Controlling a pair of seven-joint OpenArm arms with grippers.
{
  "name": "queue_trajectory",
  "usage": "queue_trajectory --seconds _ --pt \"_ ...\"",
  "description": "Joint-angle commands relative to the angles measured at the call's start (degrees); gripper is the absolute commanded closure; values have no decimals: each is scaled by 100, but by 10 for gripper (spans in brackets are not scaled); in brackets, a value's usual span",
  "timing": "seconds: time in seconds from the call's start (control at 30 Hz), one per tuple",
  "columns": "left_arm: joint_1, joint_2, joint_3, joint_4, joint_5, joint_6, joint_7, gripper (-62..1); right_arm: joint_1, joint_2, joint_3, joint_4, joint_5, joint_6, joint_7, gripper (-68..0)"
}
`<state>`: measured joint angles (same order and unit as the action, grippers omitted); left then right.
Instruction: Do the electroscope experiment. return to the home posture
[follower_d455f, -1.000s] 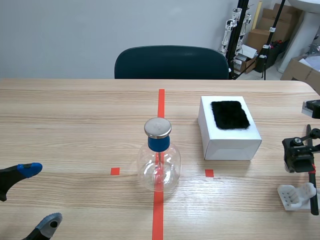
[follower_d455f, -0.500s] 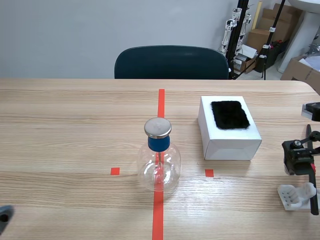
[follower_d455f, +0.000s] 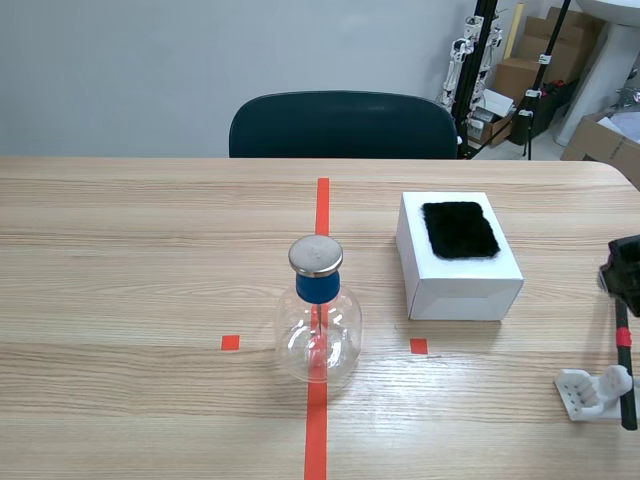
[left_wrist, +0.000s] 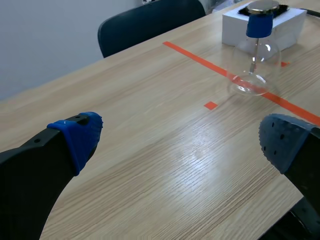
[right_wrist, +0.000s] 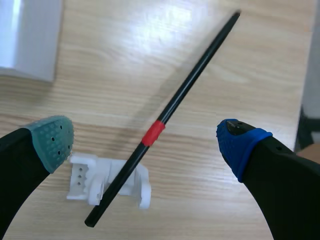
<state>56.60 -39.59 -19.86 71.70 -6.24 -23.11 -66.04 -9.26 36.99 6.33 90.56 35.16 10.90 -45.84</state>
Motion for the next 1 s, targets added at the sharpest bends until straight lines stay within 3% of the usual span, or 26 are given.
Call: queue_trajectory --seconds 0.0,0.1,0.2,0.37,0.63,0.73,0.83,0.97 --pt "92 389 -234 328 -61 -9 76 -623 -310 85 210 289 2 74 363 -582" --pt "339 942 -605 955 17 -9 461 -623 -940 37 599 767 -2 323 1082 -582" --pt "555 1386 -748 1537 223 -11 859 -623 -1572 -109 933 1178 -76 807 1652 -582" --pt "931 1864 -748 2354 380 -11 1067 -623 -2520 -562 1233 1694 -634 1558 2723 -582" --pt "1252 1926 -717 2916 391 -7 1399 -623 -3569 -1158 1231 2240 -1987 2581 4527 -582" --pt "1259 1923 -717 2916 393 -9 1506 -623 -3866 -1189 1231 2479 -2223 2955 5047 -582" --pt "1244 1923 -717 2916 391 -9 1510 -623 -4157 -1152 1231 2747 -2269 3176 5477 -582" --pt "1176 1919 -717 2920 391 -9 1624 -623 -4489 -1073 1191 3143 -2299 3182 5744 -582"
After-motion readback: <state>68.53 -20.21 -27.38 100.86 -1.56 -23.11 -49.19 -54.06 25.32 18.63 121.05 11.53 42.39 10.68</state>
